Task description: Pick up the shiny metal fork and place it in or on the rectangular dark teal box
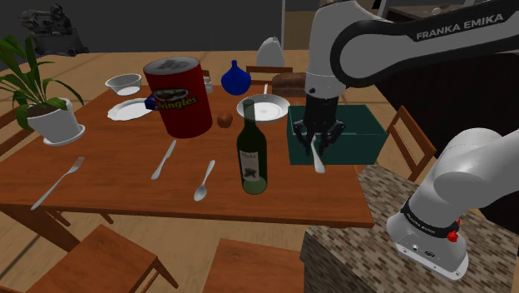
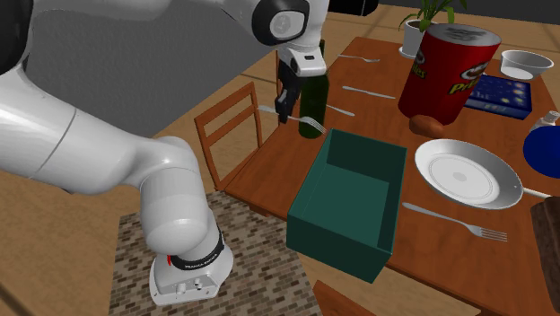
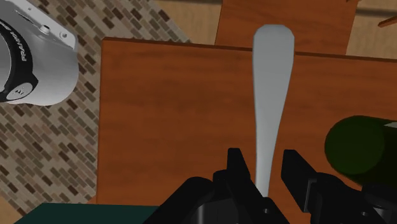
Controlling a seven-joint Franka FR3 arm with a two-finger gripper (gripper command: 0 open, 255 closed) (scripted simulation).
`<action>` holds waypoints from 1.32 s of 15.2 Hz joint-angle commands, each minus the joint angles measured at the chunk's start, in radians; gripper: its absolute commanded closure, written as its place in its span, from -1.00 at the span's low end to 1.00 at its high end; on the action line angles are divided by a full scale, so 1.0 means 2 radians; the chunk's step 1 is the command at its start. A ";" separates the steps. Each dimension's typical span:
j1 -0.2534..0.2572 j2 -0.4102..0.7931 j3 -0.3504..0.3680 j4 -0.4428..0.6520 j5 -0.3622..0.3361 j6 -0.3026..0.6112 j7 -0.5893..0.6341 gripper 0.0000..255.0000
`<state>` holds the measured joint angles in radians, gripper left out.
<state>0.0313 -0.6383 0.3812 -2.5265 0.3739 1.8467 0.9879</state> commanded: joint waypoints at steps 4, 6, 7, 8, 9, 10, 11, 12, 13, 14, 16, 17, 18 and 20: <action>-0.002 -0.007 -0.008 0.030 -0.007 -0.037 0.005 1.00; -0.003 -0.008 -0.011 0.043 -0.010 -0.050 0.007 1.00; -0.003 -0.008 -0.013 0.049 -0.011 -0.057 0.008 1.00; -0.003 -0.008 -0.014 0.055 -0.012 -0.063 0.009 1.00; -0.004 -0.008 -0.015 0.062 -0.013 -0.070 0.010 1.00; -0.004 -0.008 -0.017 0.068 -0.014 -0.077 0.011 1.00; -0.004 -0.009 -0.017 0.068 -0.014 -0.077 0.011 1.00; -0.009 -0.009 -0.027 0.065 -0.021 -0.077 -0.001 1.00; -0.014 -0.008 -0.037 0.063 -0.028 -0.077 -0.013 1.00; -0.019 -0.007 -0.047 0.061 -0.035 -0.077 -0.025 1.00; -0.030 -0.004 -0.066 0.059 -0.049 -0.076 -0.049 1.00; -0.035 -0.001 -0.076 0.059 -0.057 -0.076 -0.061 1.00; -0.041 0.003 -0.085 0.059 -0.064 -0.075 -0.073 1.00; -0.052 0.012 -0.104 0.062 -0.078 -0.073 -0.096 1.00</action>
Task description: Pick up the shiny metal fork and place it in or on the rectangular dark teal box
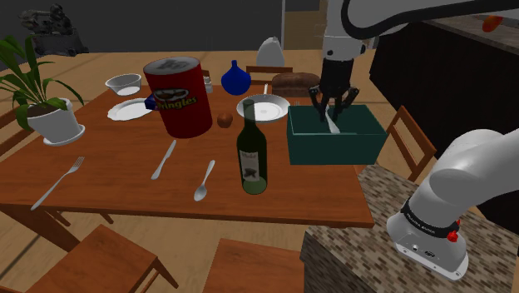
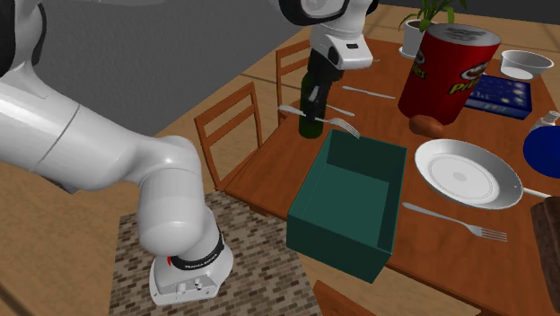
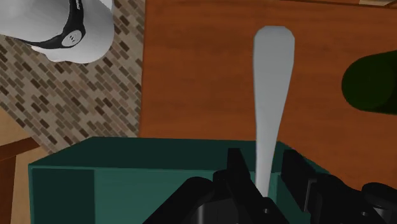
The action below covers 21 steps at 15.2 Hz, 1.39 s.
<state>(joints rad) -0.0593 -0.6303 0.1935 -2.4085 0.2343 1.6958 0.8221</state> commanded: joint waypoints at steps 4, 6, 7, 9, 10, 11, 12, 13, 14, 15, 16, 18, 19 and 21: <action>-0.028 0.032 -0.046 0.015 -0.036 0.008 -0.059 1.00; -0.039 0.047 -0.063 0.024 -0.049 0.011 -0.081 1.00; -0.044 0.056 -0.072 0.030 -0.055 0.013 -0.092 1.00; -0.054 0.074 -0.087 0.036 -0.065 0.023 -0.114 1.00; -0.054 0.075 -0.087 0.030 -0.065 0.030 -0.114 1.00; -0.054 0.076 -0.087 0.023 -0.065 0.037 -0.115 1.00; -0.054 0.076 -0.087 0.017 -0.064 0.043 -0.116 1.00; -0.054 0.077 -0.086 0.012 -0.064 0.050 -0.116 1.00; -0.054 0.079 -0.086 0.006 -0.064 0.057 -0.117 1.00; -0.053 0.080 -0.086 0.000 -0.064 0.064 -0.117 1.00; -0.053 0.081 -0.086 -0.006 -0.063 0.071 -0.118 1.00; -0.053 0.085 -0.086 -0.017 -0.063 0.086 -0.119 1.00; -0.053 0.086 -0.086 -0.020 -0.063 0.090 -0.120 1.00; -0.053 0.086 -0.086 -0.020 -0.063 0.090 -0.120 1.00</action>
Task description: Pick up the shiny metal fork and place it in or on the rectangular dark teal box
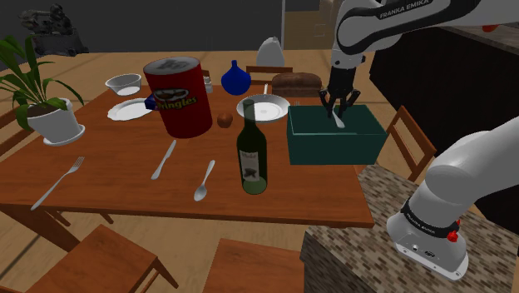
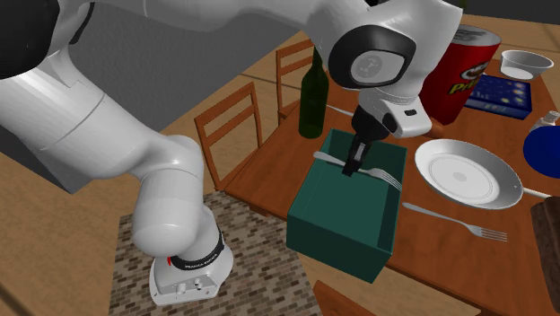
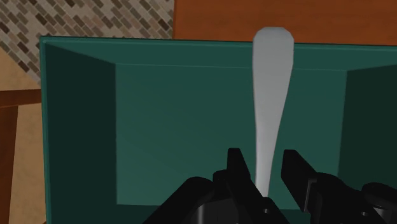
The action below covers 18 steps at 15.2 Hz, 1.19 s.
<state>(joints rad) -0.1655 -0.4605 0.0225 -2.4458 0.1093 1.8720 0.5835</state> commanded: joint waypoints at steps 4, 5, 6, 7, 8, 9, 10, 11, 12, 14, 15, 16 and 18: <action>0.000 0.001 0.000 -0.001 0.000 0.002 0.000 1.00; 0.000 0.001 0.000 -0.001 0.000 0.002 0.000 1.00; 0.000 0.001 0.000 -0.001 0.000 0.002 0.000 1.00; 0.000 0.001 0.000 -0.001 0.000 0.002 0.000 -1.00; 0.000 0.001 0.000 -0.002 0.000 0.002 -0.001 -1.00; 0.000 0.000 0.000 -0.002 0.000 0.002 0.000 -1.00; 0.000 0.000 0.000 -0.002 0.000 0.002 0.000 -1.00; 0.000 0.000 0.000 -0.002 0.000 0.002 0.000 -1.00; 0.000 0.001 0.000 -0.001 0.000 0.002 0.000 -1.00; -0.002 -0.002 -0.002 0.030 -0.003 -0.032 0.000 -1.00; -0.002 -0.002 -0.004 0.047 -0.004 -0.049 0.001 -1.00; -0.003 -0.002 -0.004 0.060 -0.004 -0.062 0.001 -1.00; -0.003 -0.002 -0.004 0.060 -0.004 -0.062 0.001 -1.00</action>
<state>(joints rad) -0.1710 -0.4642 0.0142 -2.3343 0.1009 1.7566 0.5852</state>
